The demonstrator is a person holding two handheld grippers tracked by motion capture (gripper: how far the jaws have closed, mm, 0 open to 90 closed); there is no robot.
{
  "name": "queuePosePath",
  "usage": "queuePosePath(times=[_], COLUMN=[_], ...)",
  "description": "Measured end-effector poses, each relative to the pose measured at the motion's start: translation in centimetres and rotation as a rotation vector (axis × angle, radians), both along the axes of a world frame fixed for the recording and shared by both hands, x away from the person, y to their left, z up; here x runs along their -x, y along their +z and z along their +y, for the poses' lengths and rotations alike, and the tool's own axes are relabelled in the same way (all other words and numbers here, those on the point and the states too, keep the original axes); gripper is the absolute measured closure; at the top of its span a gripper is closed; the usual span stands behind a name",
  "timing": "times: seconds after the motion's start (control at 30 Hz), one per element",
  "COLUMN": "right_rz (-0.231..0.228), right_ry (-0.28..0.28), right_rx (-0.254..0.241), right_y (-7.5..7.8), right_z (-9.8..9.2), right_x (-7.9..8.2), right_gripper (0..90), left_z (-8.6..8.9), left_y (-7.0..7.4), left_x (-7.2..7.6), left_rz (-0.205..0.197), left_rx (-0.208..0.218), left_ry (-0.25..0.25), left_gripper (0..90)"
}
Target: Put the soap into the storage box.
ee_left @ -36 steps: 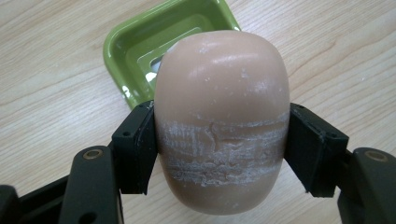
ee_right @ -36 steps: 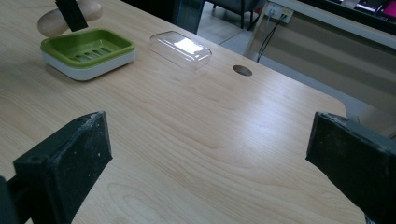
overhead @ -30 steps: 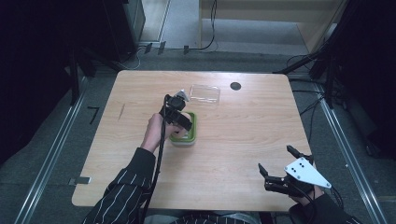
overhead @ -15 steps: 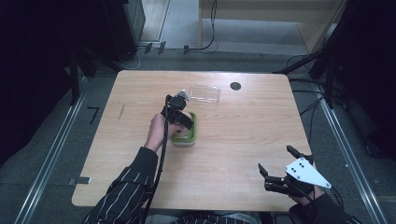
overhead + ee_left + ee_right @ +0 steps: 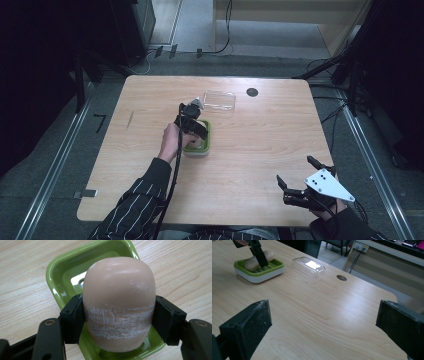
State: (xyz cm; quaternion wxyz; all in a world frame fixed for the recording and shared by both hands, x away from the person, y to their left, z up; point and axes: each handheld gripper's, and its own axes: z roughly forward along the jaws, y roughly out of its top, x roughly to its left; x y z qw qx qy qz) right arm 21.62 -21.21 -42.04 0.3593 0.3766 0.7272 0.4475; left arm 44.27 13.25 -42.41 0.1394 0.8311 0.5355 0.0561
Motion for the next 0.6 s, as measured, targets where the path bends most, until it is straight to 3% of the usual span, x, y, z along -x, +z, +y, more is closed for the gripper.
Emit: queuePosePath(times=[0.6], right_rz=[-0.001], right_ry=[-0.004], right_rx=[0.000], right_y=[0.00], right_z=[-0.03], right_x=[0.05], right_gripper=[0.0], left_z=[-0.19], left_y=[-1.05], left_x=[-0.40], left_rz=[-0.015], left_rx=[0.001], left_ry=[0.034], left_gripper=[33.4])
